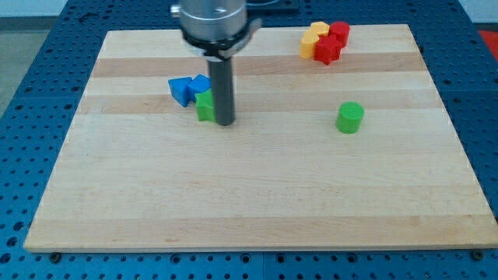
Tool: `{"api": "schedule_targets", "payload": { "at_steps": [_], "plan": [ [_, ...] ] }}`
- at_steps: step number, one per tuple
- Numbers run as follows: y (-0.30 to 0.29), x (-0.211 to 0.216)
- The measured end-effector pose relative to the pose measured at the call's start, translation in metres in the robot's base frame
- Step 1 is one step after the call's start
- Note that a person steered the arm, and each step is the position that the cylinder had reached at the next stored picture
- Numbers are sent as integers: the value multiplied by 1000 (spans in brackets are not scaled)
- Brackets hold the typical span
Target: Push the green circle towards the center of the board
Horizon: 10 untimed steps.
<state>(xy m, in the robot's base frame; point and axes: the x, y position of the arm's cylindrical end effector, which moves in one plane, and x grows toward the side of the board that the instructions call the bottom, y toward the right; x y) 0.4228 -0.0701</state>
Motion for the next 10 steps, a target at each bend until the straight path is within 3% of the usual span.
{"api": "schedule_targets", "payload": {
  "at_steps": [1, 3, 5, 6, 10],
  "plan": [
    [5, 6],
    [119, 94],
    [247, 56],
    [262, 20],
    [134, 15]
  ]
}}
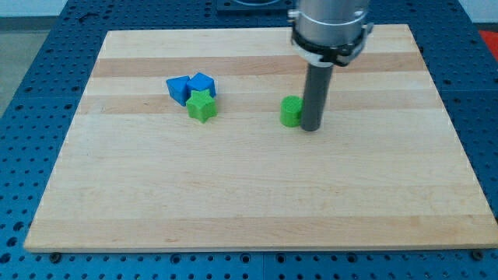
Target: Push the green circle towards the center of the board
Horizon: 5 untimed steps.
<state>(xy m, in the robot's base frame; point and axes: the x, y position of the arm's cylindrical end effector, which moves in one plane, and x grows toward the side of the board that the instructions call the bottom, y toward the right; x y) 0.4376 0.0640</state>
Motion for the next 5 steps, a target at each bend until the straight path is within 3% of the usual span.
{"api": "schedule_targets", "payload": {
  "at_steps": [2, 4, 5],
  "plan": [
    [-28, -13],
    [-7, -37],
    [-32, -39]
  ]
}}
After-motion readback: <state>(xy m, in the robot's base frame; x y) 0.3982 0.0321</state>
